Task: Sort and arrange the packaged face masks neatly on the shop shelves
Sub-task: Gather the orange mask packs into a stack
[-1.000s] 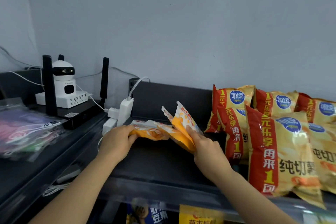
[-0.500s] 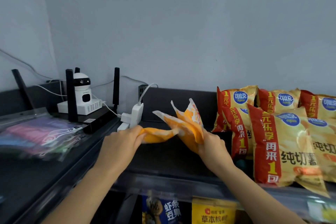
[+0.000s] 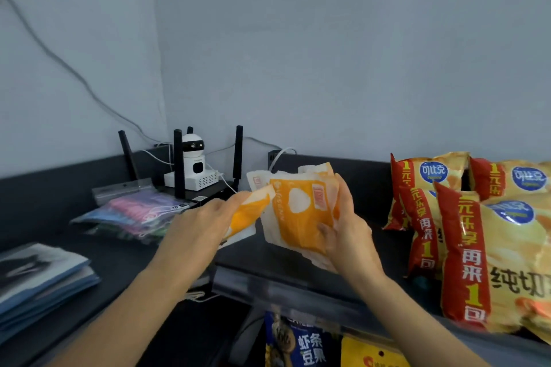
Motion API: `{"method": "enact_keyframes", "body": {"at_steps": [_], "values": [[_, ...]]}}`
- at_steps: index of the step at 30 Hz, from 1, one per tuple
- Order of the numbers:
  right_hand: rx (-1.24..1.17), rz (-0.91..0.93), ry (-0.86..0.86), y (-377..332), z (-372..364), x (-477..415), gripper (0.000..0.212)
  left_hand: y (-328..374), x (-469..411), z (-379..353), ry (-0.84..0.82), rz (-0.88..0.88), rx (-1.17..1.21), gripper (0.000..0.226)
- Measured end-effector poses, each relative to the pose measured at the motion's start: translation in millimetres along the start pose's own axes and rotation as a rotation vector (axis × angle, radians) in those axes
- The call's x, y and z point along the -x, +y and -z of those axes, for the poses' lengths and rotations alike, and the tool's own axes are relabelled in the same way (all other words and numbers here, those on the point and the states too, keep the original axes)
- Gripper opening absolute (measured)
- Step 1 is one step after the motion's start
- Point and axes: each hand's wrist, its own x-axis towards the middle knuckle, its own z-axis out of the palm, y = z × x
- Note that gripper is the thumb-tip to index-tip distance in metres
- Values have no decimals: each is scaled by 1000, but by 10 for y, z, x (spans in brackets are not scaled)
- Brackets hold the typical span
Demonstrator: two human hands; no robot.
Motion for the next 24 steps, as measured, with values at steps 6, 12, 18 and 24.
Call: {"method": "enact_keyframes", "body": {"at_steps": [6,12,18,24], "values": [[-28,236,-43,-35,114,25,90,106,172,360,20,85,-38,102],[-185,397,-92,-102,160,168,91,279,509,777,-7,176,-195,86],[-194,612,-181,-429,51,330,84,417,1079,1409,-38,329,-352,91],[-99,939,-126,-1075,-178,662,57,420,1788,2104,-153,510,-509,103]]}}
